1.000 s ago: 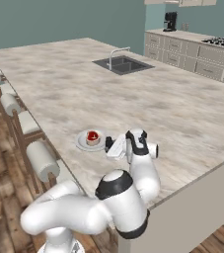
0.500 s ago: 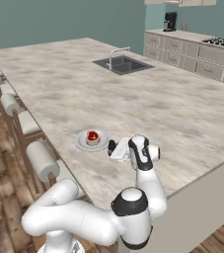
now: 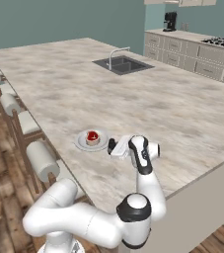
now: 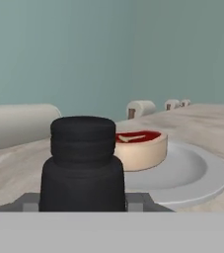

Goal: Retrieve the shaker from the cabinet and place it next the steak on a plate on the dining table.

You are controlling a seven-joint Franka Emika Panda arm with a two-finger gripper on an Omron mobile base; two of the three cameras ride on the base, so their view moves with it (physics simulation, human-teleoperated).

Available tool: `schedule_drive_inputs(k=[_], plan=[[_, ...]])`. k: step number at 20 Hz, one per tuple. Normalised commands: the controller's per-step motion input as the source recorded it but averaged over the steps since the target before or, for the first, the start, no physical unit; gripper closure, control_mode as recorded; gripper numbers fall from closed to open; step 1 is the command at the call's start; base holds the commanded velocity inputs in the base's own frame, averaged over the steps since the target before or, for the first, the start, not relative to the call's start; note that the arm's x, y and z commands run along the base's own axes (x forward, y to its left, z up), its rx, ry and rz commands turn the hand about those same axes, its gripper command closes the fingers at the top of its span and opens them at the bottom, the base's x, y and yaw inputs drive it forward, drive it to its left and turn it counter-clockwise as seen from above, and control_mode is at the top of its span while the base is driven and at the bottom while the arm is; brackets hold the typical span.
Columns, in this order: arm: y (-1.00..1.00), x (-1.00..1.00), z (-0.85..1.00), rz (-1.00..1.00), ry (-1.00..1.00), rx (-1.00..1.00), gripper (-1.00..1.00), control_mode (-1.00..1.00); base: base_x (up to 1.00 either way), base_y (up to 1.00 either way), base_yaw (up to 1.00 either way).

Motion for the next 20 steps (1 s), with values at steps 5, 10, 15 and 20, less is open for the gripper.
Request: schedule_drive_inputs(k=[5,10,15,20], plan=[[0.0,0.22,-0.3,0.0,0.0,0.0,1.0,-1.0,0.0,0.0,0.0],[-0.01,0.09,-0.37,0.0,0.0,0.0,-1.0,-1.0,0.0,0.0,0.0],[-0.24,0.02,-0.08,0.0,0.0,0.0,-1.0,-1.0,0.0,0.0,0.0],[-0.31,0.0,0.0,0.0,0.0,0.03,-1.0,-1.0,0.0,0.0,0.0]])
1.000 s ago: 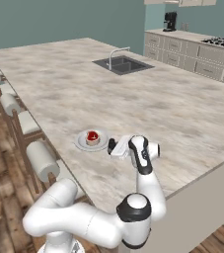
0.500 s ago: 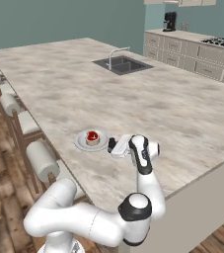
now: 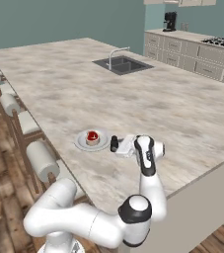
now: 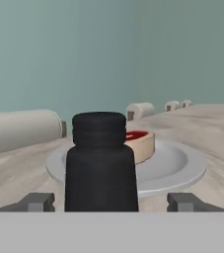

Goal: Retrieve the shaker from the cabinet and place it next the steak on a plate on the dining table.

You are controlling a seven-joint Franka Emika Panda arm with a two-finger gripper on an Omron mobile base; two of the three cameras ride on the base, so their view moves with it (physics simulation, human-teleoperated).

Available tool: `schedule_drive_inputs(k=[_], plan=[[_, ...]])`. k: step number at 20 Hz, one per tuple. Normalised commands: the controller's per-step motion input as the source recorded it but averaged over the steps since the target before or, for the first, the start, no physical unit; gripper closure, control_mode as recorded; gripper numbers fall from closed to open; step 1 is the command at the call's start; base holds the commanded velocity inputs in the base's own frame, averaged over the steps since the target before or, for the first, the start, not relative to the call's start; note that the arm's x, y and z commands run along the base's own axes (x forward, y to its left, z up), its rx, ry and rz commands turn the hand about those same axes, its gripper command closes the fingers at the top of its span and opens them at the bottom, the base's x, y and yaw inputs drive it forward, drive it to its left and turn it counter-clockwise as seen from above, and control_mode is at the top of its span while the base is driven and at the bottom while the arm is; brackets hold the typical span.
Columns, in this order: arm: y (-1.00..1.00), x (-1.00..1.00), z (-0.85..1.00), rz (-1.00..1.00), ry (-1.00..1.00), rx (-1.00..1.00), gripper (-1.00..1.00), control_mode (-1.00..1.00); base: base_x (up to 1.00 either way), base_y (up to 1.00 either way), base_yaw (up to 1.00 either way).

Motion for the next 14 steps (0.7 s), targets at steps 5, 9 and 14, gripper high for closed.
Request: schedule_drive_inputs(k=[5,9,14], plan=[[-0.21,-0.12,0.0,0.0,0.0,0.03,-1.0,-1.0,0.0,0.0,0.0],[-0.42,-0.1,0.03,-0.02,0.0,0.07,-1.0,-1.0,0.0,0.0,0.0],[-0.16,-0.56,0.8,-0.12,-0.02,0.09,-1.0,-1.0,0.0,0.0,0.0]])
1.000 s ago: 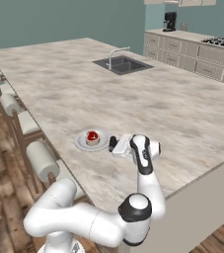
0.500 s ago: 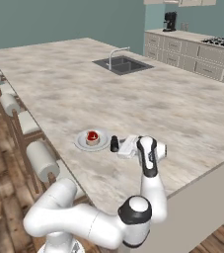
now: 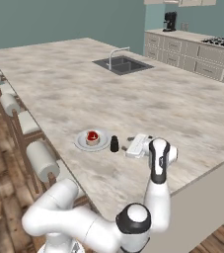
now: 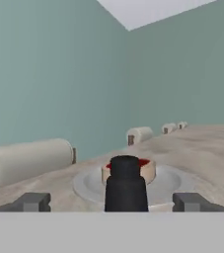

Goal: Retrieve the shaker from the cabinet and place it next the steak on a plate on the dining table.

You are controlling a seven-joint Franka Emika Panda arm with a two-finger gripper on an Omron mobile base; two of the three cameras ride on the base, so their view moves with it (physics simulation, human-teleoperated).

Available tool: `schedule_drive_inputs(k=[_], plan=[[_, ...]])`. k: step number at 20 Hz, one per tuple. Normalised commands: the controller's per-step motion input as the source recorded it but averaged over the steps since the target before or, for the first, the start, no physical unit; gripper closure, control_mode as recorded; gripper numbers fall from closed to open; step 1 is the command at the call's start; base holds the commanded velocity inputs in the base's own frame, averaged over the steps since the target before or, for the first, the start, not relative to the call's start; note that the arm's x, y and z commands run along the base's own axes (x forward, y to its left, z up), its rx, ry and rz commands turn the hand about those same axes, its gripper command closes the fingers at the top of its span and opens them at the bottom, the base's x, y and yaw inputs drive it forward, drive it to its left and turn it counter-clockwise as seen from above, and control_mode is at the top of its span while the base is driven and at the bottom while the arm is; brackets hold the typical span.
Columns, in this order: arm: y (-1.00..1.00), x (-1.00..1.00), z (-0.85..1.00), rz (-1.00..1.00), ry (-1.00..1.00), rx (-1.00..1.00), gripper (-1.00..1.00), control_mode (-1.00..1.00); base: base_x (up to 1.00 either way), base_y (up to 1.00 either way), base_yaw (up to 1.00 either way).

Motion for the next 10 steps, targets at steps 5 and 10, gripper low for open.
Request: schedule_drive_inputs(k=[5,10], plan=[[-0.56,-0.38,0.53,-0.11,-0.04,0.16,-1.0,-1.0,0.0,0.0,0.0],[0.0,0.0,0.0,0.0,0.0,0.0,-1.0,-1.0,0.0,0.0,0.0]])
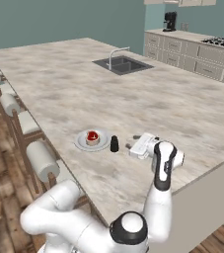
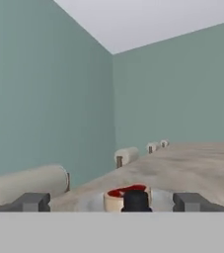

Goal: Retrieve the shaker from the cabinet and place it next the steak on a plate on the dining table.

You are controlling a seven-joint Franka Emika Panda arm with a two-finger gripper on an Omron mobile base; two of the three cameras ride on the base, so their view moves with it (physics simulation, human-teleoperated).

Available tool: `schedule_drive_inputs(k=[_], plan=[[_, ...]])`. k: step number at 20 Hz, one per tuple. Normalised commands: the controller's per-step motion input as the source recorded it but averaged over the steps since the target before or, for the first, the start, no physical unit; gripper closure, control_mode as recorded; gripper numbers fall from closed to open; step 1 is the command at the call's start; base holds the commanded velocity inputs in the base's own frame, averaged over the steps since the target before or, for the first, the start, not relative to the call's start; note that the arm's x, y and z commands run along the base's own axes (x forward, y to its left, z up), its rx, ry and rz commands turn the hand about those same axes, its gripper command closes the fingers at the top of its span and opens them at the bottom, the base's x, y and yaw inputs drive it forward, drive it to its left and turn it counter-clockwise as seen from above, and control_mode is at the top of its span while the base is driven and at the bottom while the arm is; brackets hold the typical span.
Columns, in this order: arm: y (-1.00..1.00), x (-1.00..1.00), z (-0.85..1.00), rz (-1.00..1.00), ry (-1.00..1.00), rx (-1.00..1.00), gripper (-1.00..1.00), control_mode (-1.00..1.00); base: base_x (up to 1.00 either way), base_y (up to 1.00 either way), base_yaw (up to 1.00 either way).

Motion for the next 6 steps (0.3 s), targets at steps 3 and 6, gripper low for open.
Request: schedule_drive_inputs(k=[3,6], plan=[[-0.12,-0.88,0.61,0.0,-0.58,0.2,-1.0,-1.0,0.0,0.0,0.0],[0.0,-1.0,0.99,0.0,-0.04,0.26,-1.0,-1.0,0.0,0.0,0.0]])
